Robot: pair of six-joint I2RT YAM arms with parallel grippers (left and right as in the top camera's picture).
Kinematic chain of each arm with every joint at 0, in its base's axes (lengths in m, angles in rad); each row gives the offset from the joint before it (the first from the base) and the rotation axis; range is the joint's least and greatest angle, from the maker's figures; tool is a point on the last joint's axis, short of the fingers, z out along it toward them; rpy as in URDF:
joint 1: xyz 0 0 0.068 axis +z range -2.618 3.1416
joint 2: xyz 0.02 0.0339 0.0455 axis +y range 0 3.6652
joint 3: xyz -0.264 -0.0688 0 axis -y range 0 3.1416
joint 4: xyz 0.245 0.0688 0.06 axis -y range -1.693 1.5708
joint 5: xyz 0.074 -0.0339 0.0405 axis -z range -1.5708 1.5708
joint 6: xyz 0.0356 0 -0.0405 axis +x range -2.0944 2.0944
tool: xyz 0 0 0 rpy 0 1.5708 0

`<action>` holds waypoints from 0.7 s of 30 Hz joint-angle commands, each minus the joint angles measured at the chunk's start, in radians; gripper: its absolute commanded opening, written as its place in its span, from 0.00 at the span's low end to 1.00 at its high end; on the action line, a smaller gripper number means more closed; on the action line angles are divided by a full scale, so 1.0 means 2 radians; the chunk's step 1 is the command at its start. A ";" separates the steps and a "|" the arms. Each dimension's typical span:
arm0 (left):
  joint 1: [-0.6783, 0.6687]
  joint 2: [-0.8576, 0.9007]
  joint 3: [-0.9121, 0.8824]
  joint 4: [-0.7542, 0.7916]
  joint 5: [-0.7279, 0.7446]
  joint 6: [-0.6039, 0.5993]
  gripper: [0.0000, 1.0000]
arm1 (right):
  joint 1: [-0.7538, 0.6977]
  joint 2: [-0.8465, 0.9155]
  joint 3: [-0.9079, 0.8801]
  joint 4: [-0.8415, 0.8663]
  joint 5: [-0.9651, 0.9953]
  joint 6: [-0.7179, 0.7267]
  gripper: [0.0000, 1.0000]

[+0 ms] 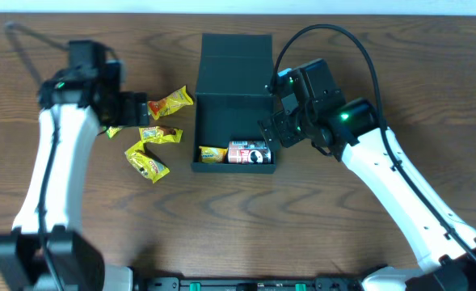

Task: Pack container
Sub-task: 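Reach the left gripper to the yellow Peanut Butter packet, then grasp the Peanut Butter packet with the left gripper and lift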

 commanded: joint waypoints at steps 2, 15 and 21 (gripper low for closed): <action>-0.052 0.050 0.039 0.009 -0.082 0.060 0.96 | -0.002 -0.007 0.001 -0.001 -0.002 0.005 0.99; -0.068 0.154 0.043 0.232 -0.049 0.253 0.98 | -0.061 -0.078 0.003 -0.001 -0.001 0.025 0.99; -0.068 0.188 0.043 0.232 -0.012 0.275 1.00 | -0.067 -0.082 0.003 -0.005 -0.001 0.058 0.99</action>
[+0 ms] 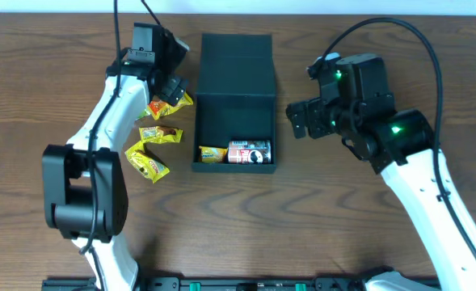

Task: Pack container
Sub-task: 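Grasp the Peanut Butter packet with the left gripper and lift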

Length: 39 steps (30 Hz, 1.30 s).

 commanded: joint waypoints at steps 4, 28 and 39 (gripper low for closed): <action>0.007 0.026 0.010 -0.030 0.031 0.023 0.93 | -0.003 -0.002 0.003 -0.002 -0.002 0.027 0.99; 0.028 0.077 0.010 -0.049 0.102 0.045 0.63 | -0.003 -0.002 0.003 -0.002 -0.002 0.035 0.99; 0.029 0.080 0.010 -0.046 0.097 0.044 0.13 | -0.003 -0.002 0.003 -0.002 -0.002 0.035 0.99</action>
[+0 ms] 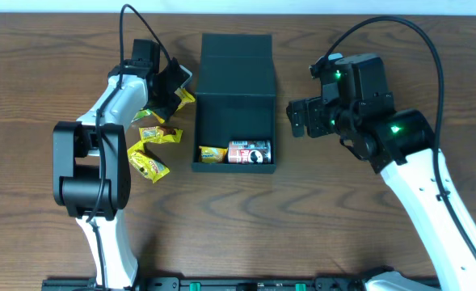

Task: Pack container
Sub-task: 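Grasp the Peanut Butter packet with the left gripper and lift, then carry the packet over the box and drop it inside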

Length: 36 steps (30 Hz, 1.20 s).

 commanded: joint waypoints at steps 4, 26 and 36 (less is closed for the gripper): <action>0.005 0.004 0.009 -0.001 -0.011 -0.006 0.06 | -0.003 -0.002 0.003 -0.001 -0.002 0.006 0.99; -0.057 -0.110 0.167 -0.142 0.030 -0.369 0.06 | -0.087 -0.025 0.003 -0.008 0.019 0.039 0.99; -0.169 -0.060 0.157 -0.154 0.011 -0.506 0.06 | -0.200 -0.068 0.003 -0.053 -0.047 -0.014 0.99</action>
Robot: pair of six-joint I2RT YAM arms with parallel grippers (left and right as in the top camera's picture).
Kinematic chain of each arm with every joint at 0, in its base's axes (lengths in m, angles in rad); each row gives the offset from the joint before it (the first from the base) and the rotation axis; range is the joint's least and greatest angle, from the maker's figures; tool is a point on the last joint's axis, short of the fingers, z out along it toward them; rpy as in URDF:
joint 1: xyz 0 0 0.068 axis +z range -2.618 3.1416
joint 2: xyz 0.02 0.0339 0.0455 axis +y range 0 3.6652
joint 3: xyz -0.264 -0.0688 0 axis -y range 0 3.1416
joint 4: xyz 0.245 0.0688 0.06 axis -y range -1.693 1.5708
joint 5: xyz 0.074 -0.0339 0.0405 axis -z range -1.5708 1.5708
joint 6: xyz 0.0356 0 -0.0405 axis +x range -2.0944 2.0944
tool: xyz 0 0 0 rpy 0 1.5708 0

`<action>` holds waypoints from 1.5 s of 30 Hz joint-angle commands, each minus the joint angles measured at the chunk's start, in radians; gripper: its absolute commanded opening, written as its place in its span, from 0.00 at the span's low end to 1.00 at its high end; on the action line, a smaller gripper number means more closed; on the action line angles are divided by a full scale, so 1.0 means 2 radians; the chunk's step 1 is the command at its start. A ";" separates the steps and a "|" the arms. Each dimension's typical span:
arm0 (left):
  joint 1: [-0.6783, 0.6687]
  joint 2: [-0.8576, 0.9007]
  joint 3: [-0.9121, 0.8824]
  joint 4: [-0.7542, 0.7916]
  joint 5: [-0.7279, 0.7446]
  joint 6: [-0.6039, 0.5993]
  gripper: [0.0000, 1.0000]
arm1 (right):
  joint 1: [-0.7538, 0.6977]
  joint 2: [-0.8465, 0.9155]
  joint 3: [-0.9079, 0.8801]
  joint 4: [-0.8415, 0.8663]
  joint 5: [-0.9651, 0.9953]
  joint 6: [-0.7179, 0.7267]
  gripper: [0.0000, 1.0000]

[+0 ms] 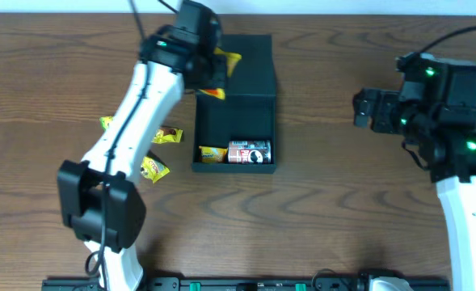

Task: Pack container
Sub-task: 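Carry the packet over the box and drop it inside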

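Note:
The black container (199, 129) stands open at the table's middle, its lid (250, 56) folded back. Inside at the front lie a yellow packet (212, 153) and a small can (250, 152). My left gripper (218, 74) hangs over the seam between lid and box, shut on a yellow snack packet (229, 61). Three more packets lie to the left of the box: a yellow one (107, 123), a brown and yellow one (167, 134) and another yellow one (154, 167). My right gripper (362, 110) is far right of the box, open and holding nothing.
The wooden table (318, 210) carries only the box and the loose packets. The left arm (136, 113) stretches diagonally over the packets to the left of the box. The right arm (464, 202) runs down the right edge.
My left gripper was at the yellow packet beside the box's left wall; now it holds that packet over the box's back edge. The right gripper has moved further right, away from the box.
At first my right gripper was at the box's right wall near the can, and the left was left of the loose packets. Then the right stood clear of the box and the left reached the topmost yellow packet. Now that packet hangs over the box.

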 commanded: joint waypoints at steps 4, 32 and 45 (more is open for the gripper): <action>-0.058 0.043 -0.004 -0.002 -0.009 -0.103 0.06 | -0.015 -0.001 0.003 -0.032 -0.016 -0.029 0.99; -0.128 0.095 -0.006 -0.031 -0.085 -0.309 0.06 | -0.015 -0.001 0.003 -0.053 -0.016 -0.047 0.99; -0.138 0.108 -0.006 -0.014 -0.066 -0.303 0.06 | -0.015 -0.001 0.003 -0.053 -0.016 -0.047 0.99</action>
